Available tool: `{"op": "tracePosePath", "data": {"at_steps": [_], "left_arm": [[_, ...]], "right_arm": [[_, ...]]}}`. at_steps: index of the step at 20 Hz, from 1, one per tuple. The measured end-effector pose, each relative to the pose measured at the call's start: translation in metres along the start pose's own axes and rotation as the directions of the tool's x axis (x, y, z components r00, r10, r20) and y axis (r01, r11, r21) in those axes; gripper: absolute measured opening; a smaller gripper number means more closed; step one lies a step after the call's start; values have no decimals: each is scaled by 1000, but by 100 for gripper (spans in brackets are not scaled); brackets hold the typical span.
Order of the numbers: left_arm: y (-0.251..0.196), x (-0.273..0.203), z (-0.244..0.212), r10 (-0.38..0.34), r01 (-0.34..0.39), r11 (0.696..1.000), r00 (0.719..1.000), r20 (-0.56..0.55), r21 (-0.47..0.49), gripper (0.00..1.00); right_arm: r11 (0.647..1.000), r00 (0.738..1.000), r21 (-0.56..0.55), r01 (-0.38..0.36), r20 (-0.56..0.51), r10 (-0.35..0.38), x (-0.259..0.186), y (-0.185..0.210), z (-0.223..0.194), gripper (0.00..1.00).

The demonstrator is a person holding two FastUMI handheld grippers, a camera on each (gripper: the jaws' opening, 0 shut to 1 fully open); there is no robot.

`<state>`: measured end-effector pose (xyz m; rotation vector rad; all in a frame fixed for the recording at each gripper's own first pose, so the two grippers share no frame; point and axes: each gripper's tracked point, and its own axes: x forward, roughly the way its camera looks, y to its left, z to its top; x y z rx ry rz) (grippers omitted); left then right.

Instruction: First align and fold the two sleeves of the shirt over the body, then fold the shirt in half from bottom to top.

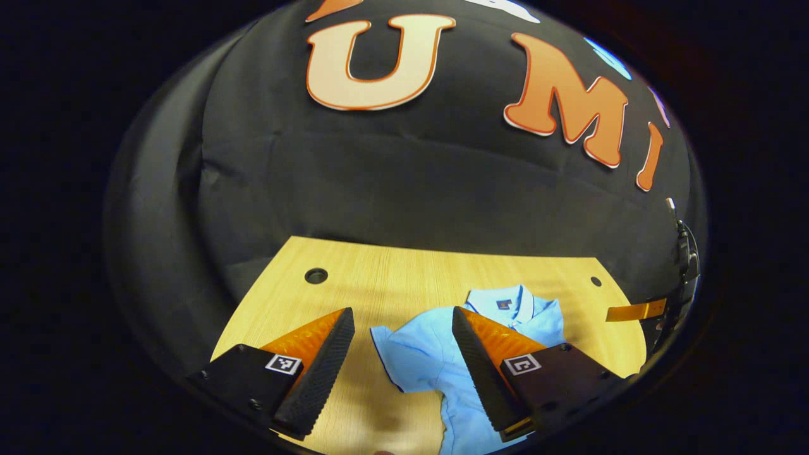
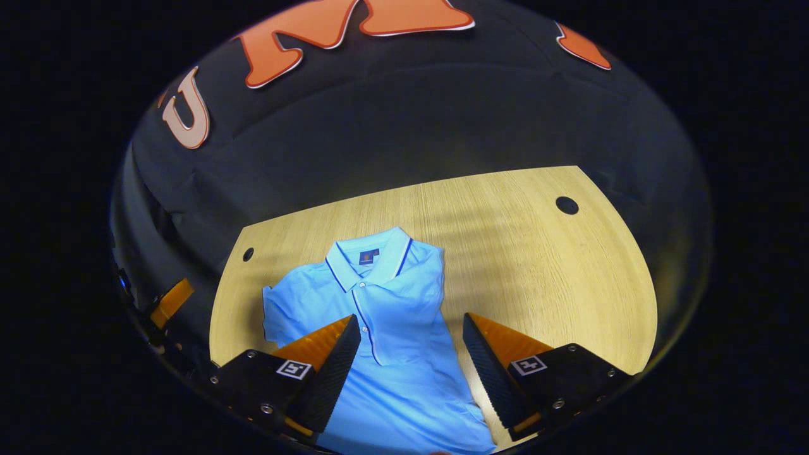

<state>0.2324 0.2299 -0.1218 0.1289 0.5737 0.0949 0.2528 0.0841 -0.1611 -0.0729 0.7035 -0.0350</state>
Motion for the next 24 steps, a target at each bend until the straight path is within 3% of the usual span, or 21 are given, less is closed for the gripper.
{"op": "tracePosePath", "data": {"at_steps": [6,12,16,24], "left_arm": [[11,40,-39,-32,15,998,968,-250,-67,100],[20,79,-93,-16,-30,995,886,-463,-90,100],[24,102,-121,12,-65,995,838,-546,-77,100],[22,123,-148,32,-84,995,780,-625,-55,100]], "right_arm": [[998,1000,59,12,-5,-12,-19,-34,-15,98],[992,997,113,58,-54,-52,-23,-73,-42,99],[987,995,146,72,-81,-61,-27,-88,-59,98],[978,993,185,95,-87,-80,-35,-109,-67,98]]}}
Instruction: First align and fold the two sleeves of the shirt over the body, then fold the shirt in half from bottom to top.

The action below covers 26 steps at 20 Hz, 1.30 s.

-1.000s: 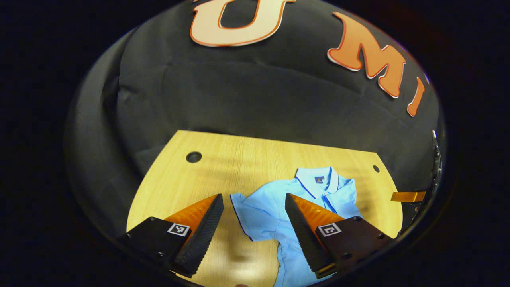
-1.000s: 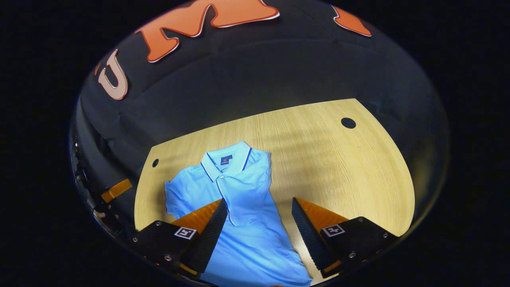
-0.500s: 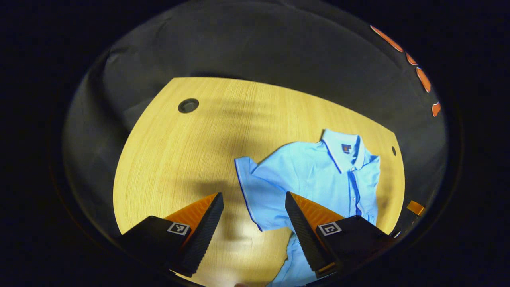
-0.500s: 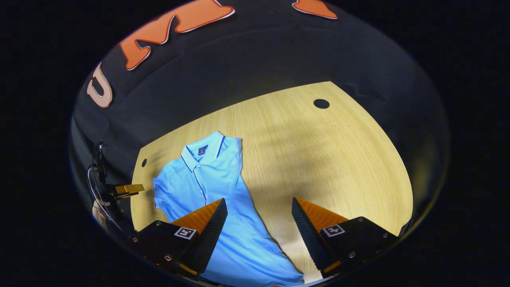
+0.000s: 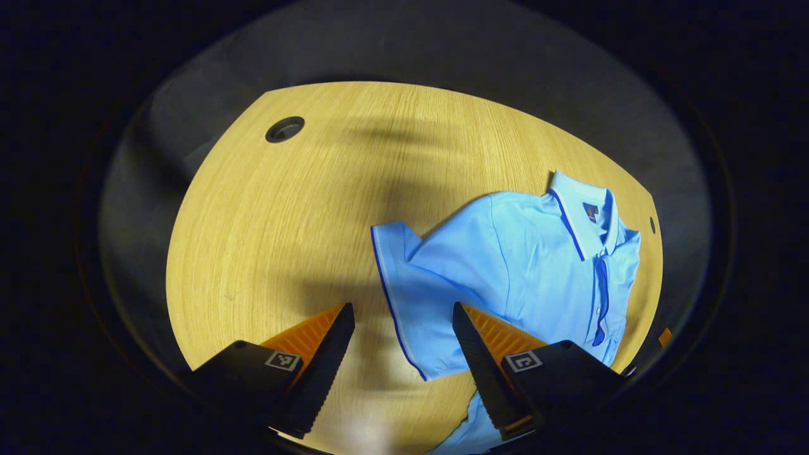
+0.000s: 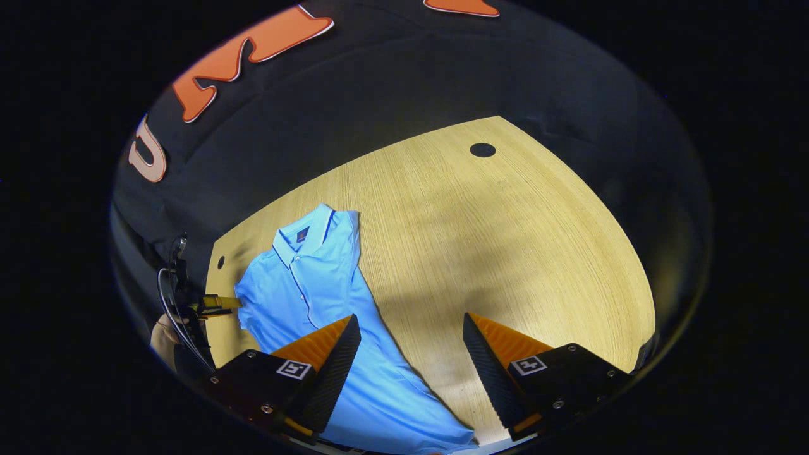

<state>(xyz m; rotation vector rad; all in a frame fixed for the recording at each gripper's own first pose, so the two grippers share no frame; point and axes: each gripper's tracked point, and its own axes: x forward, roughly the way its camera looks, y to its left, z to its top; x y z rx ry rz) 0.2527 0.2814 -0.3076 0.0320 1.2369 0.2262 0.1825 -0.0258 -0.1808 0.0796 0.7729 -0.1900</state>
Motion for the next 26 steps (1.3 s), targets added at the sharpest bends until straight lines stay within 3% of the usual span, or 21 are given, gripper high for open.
{"op": "tracePosePath", "data": {"at_steps": [5,7,8,10,12,14,16,19,20,26], "left_arm": [[5,5,0,39,-39,998,999,-6,42,100],[10,5,0,69,-69,995,998,-2,68,94],[9,7,0,70,-70,995,998,-2,71,83],[7,13,-1,66,-66,995,998,-1,77,81],[5,7,0,63,-63,994,998,-5,91,54],[1,8,-6,50,-49,994,999,-4,93,54],[-2,7,-1,60,-59,995,998,-4,83,16],[-2,0,0,66,-65,995,998,-6,81,16],[-4,5,-4,51,-50,996,999,-10,75,4],[-11,-23,10,47,-55,992,997,64,116,4]], "right_arm": [[1000,1000,10,9,-14,-9,0,-9,-5,98],[1000,1000,15,15,-19,-14,0,-13,-8,99],[1000,1000,18,16,-20,-15,1,-12,-8,98],[1000,999,18,23,-23,-22,1,-14,-10,98],[1000,1000,17,23,-21,-23,1,-14,-10,99],[1000,1000,14,23,-18,-23,0,-15,-9,98],[1000,1000,14,22,-18,-22,-1,-15,-8,99],[1000,1000,16,20,-16,-20,-2,-16,-8,98],[1000,1000,16,20,-15,-20,-2,-16,-7,99],[1000,1000,14,18,-12,-18,-3,-14,-7,98]]}}
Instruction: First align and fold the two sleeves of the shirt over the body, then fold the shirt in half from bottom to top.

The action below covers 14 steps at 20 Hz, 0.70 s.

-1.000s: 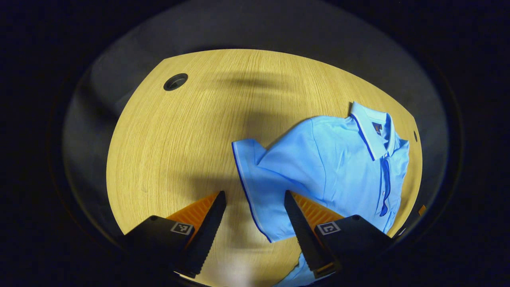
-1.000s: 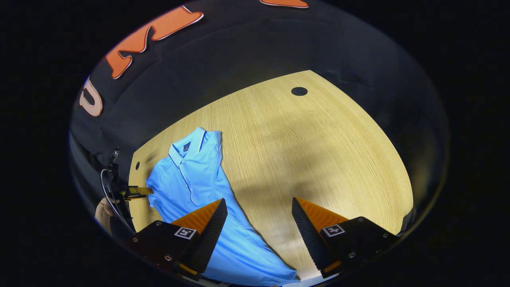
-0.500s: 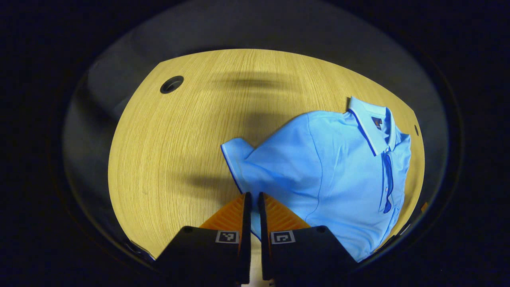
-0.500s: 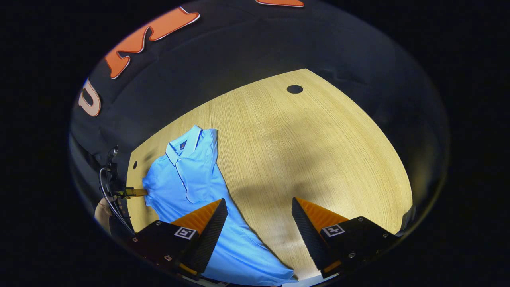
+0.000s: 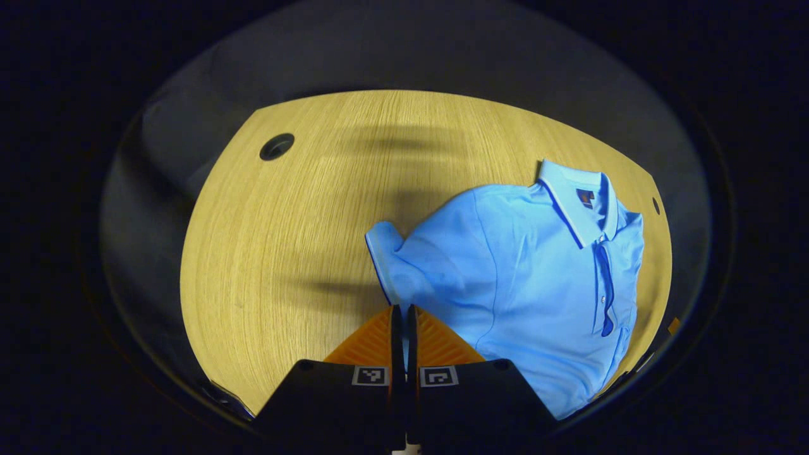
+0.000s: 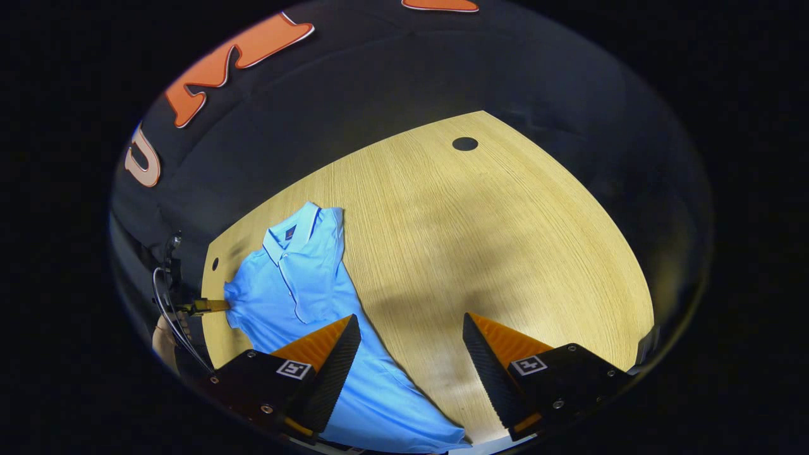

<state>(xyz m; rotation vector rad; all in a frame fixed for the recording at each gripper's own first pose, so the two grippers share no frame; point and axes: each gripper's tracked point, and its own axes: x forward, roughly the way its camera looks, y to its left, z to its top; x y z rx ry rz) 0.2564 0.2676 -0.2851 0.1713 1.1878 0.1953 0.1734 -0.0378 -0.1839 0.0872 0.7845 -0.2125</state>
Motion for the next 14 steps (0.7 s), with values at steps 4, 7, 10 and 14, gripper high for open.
{"op": "tracePosePath", "data": {"at_steps": [4,7,10,14], "left_arm": [[-24,-29,13,-28,26,998,998,51,50,5],[-52,-47,19,-67,59,994,995,81,97,5],[-82,-61,24,-98,83,985,990,97,152,4],[-134,-73,24,-163,142,971,982,96,195,4]], "right_arm": [[1000,1000,-18,-15,-10,15,-4,0,0,98],[999,1000,-31,-21,-12,21,-3,0,-1,98],[999,999,-23,-32,-12,31,-5,0,0,98],[999,1000,-22,-27,-13,26,-2,-1,-1,98]]}}
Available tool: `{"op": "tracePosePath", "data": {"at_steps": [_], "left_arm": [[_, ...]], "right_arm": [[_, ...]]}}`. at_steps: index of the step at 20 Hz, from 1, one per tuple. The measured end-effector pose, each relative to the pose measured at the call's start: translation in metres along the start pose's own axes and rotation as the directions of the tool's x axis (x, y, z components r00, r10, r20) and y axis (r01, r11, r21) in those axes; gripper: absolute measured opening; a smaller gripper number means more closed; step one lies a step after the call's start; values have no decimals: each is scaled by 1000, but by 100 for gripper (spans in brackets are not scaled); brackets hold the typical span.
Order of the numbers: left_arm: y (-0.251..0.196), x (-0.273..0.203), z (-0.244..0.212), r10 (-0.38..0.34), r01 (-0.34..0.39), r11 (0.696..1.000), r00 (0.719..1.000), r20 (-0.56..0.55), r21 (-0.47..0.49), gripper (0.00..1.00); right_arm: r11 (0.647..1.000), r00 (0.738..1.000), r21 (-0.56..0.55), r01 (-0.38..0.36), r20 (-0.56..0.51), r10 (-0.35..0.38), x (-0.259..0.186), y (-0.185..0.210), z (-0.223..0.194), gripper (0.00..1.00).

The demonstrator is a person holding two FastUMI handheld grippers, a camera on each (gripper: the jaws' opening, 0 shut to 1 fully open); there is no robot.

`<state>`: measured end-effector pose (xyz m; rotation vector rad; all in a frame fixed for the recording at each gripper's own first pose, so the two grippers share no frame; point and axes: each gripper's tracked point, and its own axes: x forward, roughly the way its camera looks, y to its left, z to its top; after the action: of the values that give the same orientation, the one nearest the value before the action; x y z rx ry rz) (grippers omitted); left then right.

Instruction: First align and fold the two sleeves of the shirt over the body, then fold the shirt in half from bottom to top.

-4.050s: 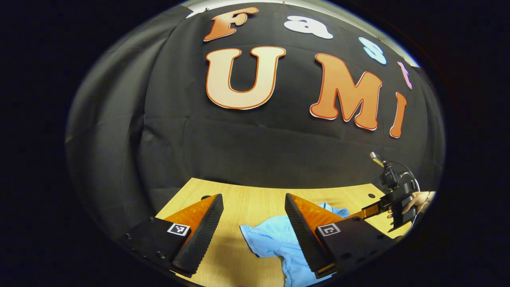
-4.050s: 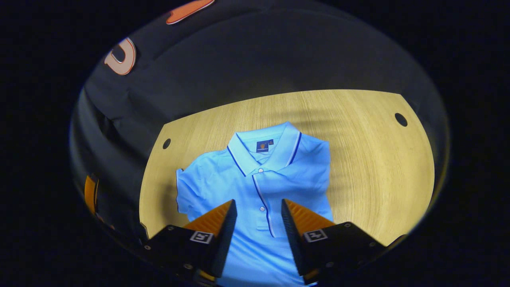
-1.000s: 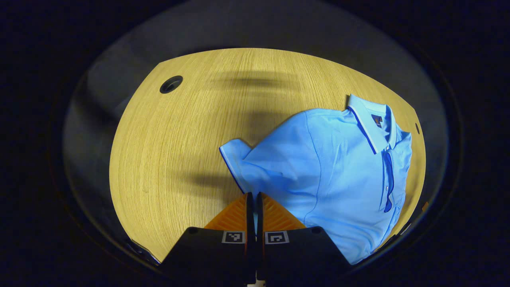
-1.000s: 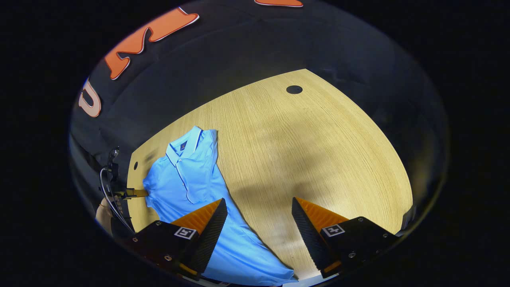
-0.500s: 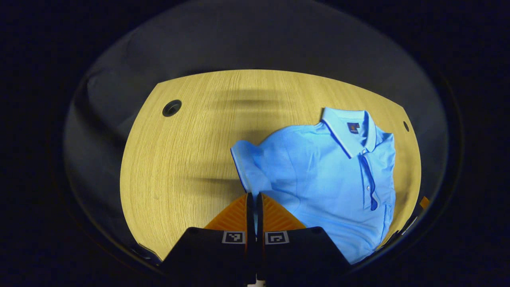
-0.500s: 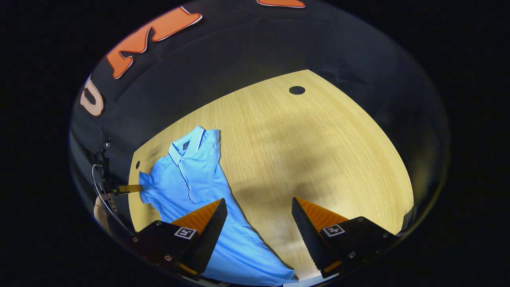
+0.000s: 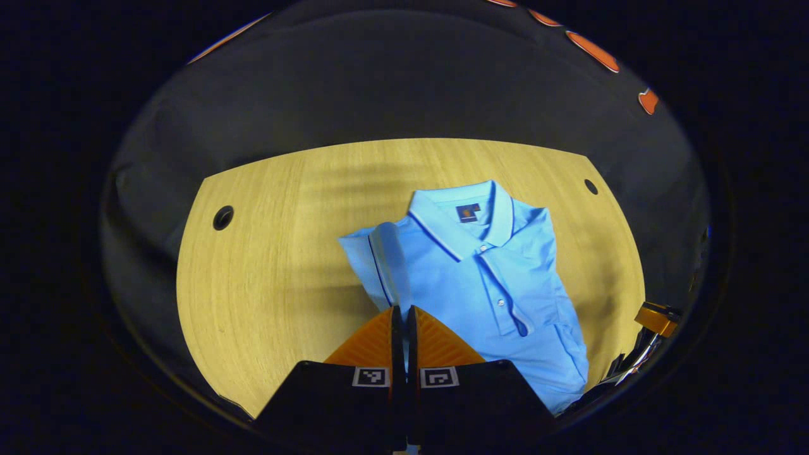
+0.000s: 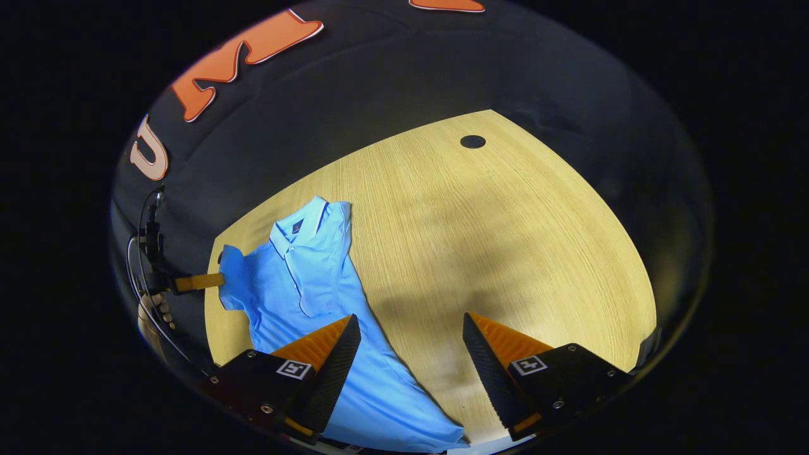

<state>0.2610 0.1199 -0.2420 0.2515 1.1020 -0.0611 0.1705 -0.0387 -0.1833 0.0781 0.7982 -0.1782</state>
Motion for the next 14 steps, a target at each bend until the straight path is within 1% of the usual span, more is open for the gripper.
{"op": "tracePosePath", "data": {"at_steps": [5,9,11,14], "left_arm": [[-68,14,5,-76,76,997,997,-9,20,4],[-110,30,4,-116,118,992,993,-31,45,5],[-125,37,3,-126,128,990,991,-45,56,4],[-138,47,-1,-112,116,991,992,-63,67,4]], "right_arm": [[1000,1000,19,0,8,0,-1,-1,2,98],[1000,1000,20,0,3,0,-1,-1,1,98],[1000,1000,18,-1,-5,1,-4,-5,0,98],[1000,1000,16,0,-14,1,-4,-11,-3,98]]}}
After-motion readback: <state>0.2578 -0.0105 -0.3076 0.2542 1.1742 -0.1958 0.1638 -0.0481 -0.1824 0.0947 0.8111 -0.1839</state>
